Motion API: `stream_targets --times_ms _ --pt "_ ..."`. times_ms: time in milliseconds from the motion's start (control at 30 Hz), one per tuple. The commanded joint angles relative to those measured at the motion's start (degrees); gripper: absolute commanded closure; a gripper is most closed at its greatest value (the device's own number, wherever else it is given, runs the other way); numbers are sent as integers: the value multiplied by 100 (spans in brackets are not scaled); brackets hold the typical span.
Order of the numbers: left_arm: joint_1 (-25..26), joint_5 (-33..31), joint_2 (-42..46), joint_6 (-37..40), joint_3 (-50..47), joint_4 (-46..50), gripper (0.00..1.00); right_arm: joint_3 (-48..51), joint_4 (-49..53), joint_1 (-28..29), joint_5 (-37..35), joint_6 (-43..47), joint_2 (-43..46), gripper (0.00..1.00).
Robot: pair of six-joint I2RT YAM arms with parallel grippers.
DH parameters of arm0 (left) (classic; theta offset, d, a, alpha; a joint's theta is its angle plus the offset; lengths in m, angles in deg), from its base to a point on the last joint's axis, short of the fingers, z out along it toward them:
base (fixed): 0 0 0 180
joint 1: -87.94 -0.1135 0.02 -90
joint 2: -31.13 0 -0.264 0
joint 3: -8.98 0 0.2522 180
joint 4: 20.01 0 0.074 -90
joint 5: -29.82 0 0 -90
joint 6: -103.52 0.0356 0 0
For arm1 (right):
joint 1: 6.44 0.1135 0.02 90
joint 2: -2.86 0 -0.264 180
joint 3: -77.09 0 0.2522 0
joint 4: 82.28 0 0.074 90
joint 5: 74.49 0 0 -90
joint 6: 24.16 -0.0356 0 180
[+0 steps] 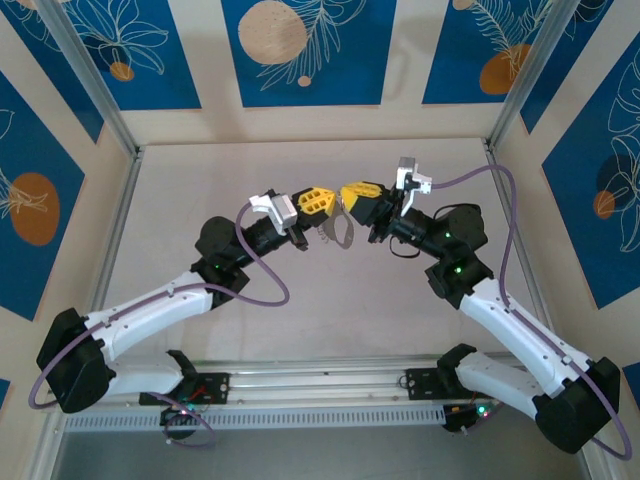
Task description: Put the keys on the keyring
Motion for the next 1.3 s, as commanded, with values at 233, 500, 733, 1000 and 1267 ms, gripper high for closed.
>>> stream_targets --times_ms 233,500,733,1000,1267 --pt "54 162 35 -72 82 -344 100 -220 -93 54 -47 -5 -71 100" --pt "59 149 38 -63 69 -385 100 -122 39 -6 -121 -3 15 100" --pt "59 140 50 -45 73 -395 100 -7 128 -74 -168 -22 75 100" --pt "55 150 57 -45 79 -396 100 47 170 -131 -177 -56 79 100" --pt "55 164 45 -46 91 -389 100 40 170 -145 -38 -117 38 100"
